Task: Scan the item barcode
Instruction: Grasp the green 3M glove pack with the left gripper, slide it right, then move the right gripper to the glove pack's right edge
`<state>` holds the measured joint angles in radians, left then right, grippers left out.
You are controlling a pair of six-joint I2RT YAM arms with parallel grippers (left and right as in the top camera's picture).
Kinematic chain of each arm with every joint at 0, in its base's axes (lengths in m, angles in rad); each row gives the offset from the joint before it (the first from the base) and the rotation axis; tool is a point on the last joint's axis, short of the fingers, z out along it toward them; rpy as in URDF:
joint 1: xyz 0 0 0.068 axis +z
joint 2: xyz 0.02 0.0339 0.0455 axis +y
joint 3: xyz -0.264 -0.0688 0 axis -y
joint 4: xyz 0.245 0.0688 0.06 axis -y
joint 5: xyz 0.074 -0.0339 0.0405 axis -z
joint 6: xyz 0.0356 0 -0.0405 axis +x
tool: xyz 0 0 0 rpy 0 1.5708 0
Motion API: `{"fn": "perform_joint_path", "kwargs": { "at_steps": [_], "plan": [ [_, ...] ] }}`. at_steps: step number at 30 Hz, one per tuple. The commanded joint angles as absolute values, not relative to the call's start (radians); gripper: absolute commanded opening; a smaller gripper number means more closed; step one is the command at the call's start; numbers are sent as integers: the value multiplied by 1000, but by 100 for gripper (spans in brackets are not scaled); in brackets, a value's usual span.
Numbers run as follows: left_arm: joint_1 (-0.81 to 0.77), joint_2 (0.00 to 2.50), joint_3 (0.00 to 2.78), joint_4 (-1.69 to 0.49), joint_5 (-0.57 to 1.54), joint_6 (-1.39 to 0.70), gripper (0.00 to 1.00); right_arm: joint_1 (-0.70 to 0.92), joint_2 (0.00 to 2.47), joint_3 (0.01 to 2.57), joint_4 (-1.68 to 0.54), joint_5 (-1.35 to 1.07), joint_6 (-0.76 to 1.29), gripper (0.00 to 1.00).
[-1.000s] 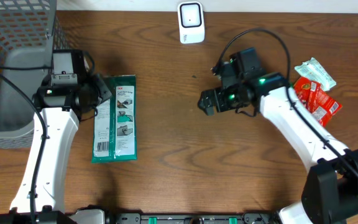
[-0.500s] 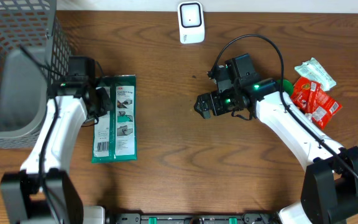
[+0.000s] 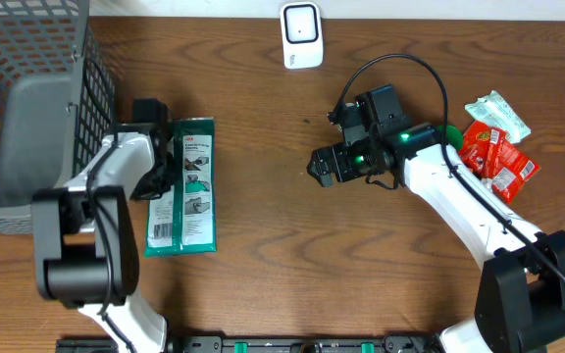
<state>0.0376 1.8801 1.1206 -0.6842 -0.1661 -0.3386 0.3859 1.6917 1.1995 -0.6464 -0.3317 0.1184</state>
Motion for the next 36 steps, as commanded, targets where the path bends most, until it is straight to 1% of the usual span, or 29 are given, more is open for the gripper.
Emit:
{"fn": "perform_joint_path", "kwargs": {
  "at_steps": [1,4,11,17,20,26,30,36],
  "plan": [
    [38,1946,1109,-687,-33,-329,8,391,1695,1194,-648,-323,140,99],
    [25,1972,1109,-692,65,-329,8,390,1695,1194,-657,-324,188,99],
    [-60,1973,1109,-697,223,-329,8,390,1695,1194,-683,-332,213,99],
    [-171,1973,1109,-689,228,-345,8,390,1695,1180,-699,-339,213,99],
    [-221,1973,1109,-674,228,-357,8,390,1695,1166,-699,-387,215,99],
    [-278,1973,1110,-640,228,-357,8,398,1695,1117,-684,-454,314,99],
    [-279,1970,1121,-640,228,-356,8,428,1695,1042,-605,-454,415,99],
    [-265,1925,1147,-649,200,-340,9,484,1695,894,-376,-454,566,99]
  ]
}}
